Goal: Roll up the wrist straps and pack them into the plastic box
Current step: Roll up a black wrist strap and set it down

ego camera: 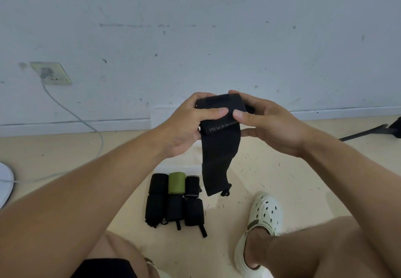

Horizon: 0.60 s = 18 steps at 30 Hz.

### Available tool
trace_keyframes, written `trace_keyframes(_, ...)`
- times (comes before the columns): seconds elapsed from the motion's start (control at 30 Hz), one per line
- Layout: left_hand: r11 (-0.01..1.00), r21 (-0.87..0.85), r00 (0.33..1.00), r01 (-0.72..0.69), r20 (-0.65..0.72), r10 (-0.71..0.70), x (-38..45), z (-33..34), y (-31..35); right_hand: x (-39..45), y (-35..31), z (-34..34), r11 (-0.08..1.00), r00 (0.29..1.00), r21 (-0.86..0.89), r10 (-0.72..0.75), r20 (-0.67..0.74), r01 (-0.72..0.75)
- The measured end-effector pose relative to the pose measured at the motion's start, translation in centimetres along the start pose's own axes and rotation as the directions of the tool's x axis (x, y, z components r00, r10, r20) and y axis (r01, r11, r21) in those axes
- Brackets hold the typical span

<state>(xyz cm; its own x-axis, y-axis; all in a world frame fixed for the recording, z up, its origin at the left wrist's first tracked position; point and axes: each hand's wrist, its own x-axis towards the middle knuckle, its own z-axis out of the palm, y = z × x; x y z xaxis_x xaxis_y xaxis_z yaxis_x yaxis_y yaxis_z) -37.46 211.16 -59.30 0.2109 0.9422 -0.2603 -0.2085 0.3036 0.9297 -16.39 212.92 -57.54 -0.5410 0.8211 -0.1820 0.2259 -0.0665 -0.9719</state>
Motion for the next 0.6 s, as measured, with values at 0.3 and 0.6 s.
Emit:
trace_keyframes(0.3, 1.000, -0.010, 1.000, -0.003, 0.001, 0.003, -0.3, 0.4, -0.5, 0.0, 0.0, 2.0, 0.905, 0.992, -0.412, 0.125, 0.015, -0.108)
trace_keyframes(0.6, 0.983, -0.185, 1.000, -0.015, -0.026, 0.010, -0.5, 1.7, -0.9, 1.2, 1.0, 3.9, 0.896, 0.919, -0.441, -0.208, -0.336, 0.041)
